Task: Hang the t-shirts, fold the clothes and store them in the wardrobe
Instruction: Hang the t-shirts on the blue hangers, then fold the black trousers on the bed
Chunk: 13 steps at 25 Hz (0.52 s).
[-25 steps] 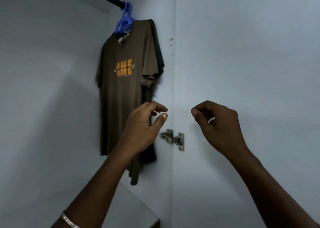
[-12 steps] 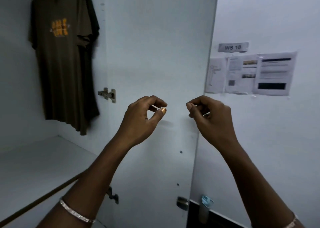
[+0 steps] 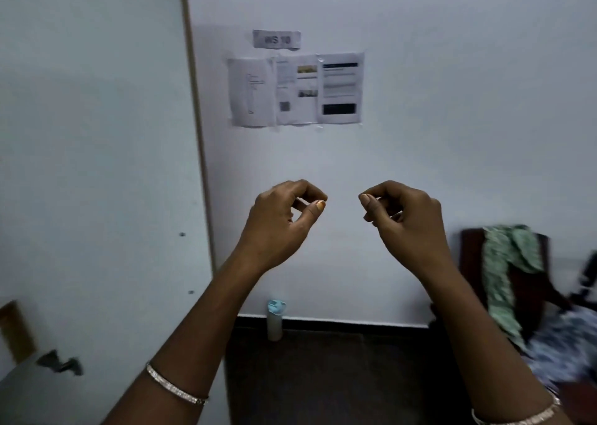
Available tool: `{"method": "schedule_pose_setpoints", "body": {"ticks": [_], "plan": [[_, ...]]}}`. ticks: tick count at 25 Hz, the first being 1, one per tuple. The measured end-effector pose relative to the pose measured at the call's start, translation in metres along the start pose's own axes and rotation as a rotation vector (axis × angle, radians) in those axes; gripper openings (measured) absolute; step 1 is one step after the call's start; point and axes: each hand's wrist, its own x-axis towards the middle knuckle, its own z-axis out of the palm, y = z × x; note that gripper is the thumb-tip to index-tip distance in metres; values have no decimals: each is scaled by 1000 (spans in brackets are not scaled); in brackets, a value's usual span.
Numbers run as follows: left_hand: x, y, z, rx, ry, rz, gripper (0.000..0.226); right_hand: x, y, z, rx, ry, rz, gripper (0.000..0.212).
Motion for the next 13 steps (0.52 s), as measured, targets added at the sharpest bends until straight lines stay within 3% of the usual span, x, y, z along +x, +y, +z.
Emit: {"method": "schedule_pose_setpoints", "body": {"ticks": [13], "plan": [[26, 116, 269, -560, -430, 176, 7, -76, 132, -207, -428, 370, 388, 14]]}}
